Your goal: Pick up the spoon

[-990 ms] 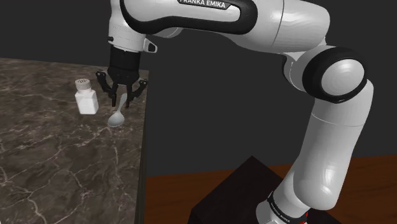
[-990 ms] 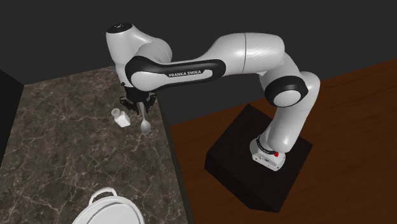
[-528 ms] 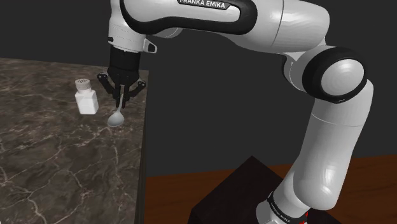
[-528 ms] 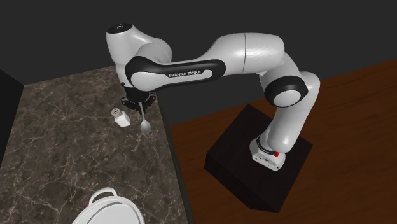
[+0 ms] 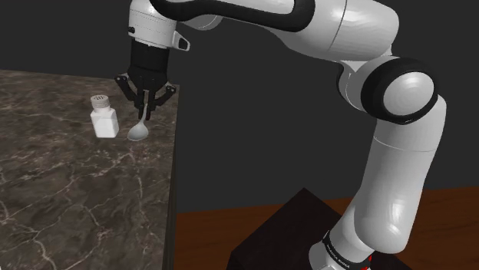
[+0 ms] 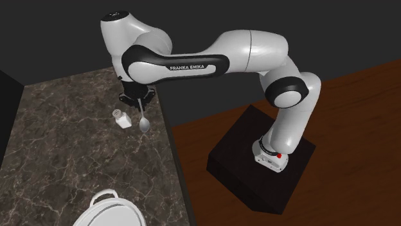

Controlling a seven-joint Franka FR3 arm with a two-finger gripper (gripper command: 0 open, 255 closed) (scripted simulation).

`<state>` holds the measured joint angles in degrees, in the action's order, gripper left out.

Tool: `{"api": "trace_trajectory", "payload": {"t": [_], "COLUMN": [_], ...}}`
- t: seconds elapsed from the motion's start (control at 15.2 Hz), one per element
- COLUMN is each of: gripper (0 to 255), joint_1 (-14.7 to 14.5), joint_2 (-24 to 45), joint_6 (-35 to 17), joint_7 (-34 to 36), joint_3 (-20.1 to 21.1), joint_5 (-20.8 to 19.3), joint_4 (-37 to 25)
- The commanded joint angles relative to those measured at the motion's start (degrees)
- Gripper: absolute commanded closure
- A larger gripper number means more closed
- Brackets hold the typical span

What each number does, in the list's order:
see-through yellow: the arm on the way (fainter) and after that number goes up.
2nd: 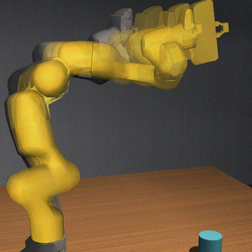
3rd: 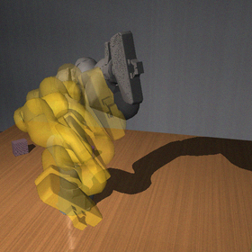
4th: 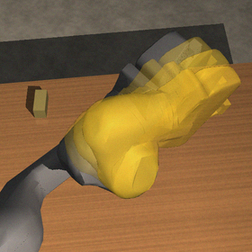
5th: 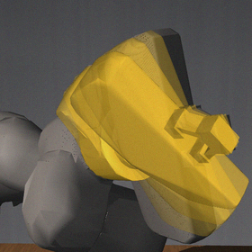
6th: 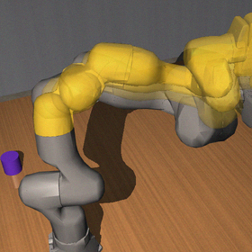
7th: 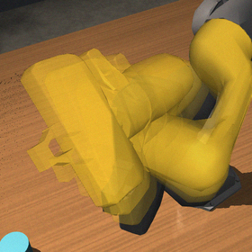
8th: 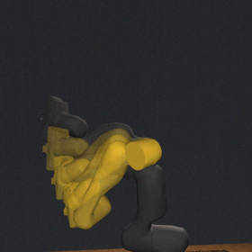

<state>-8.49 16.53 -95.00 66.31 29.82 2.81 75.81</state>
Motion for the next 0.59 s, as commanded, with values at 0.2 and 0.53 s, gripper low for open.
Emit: {"api": "trace_trajectory", "payload": {"t": [0.2, 0.53], "gripper": [255, 255], "joint_1": [-0.88, -2.05], "joint_2": [1.5, 3.44], "joint_6": [4.45, 8.6], "joint_7": [0.94, 1.87], "joint_3": [0.1, 0.17], "joint_5": [-0.82, -1.84], "joint_4": [-5.88, -11.93]}}
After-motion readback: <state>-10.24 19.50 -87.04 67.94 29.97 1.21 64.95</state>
